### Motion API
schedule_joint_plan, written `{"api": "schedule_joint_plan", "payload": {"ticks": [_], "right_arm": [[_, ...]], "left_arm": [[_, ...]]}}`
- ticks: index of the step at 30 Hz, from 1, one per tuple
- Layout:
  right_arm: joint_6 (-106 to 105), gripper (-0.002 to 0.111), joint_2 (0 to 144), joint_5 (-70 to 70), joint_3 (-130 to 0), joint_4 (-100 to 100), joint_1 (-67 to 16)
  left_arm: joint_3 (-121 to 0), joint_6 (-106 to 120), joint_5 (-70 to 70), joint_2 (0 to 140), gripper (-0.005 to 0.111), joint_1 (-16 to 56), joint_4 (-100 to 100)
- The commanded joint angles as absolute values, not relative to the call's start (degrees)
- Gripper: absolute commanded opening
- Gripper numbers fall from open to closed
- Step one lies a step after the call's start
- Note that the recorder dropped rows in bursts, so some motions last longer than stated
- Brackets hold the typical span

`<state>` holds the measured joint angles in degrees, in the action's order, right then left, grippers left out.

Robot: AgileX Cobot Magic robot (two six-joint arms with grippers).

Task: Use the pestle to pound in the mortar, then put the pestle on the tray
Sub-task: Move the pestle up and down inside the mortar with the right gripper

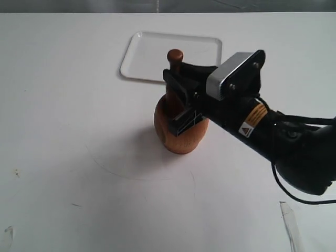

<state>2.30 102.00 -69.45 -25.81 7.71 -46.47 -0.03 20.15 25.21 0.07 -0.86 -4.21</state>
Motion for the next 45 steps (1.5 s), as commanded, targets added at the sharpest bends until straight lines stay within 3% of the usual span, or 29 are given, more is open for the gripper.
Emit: {"api": "schedule_joint_plan", "payload": {"ticks": [1,13,26,38,45], "right_arm": [[1.9,0.000,107.4,-70.0,-24.7,6.5,-47.7],[-3.8,0.000,90.8,-70.0,-23.8,1.1,-48.6],[3.1,0.000,107.5,-70.0,-24.2,-0.7,-51.5],[-4.7,0.000,89.2,-70.0,-24.2,-5.1,-52.7],[-3.7,0.000,92.9,-67.4,-23.6,-5.1,-52.7]], "left_arm": [[0.0,19.7,25.0,0.0,0.000,-0.4,-3.8],[0.0,19.7,25.0,0.0,0.000,-0.4,-3.8],[0.0,19.7,25.0,0.0,0.000,-0.4,-3.8],[0.0,19.7,25.0,0.0,0.000,-0.4,-3.8],[0.0,19.7,25.0,0.0,0.000,-0.4,-3.8]]}}
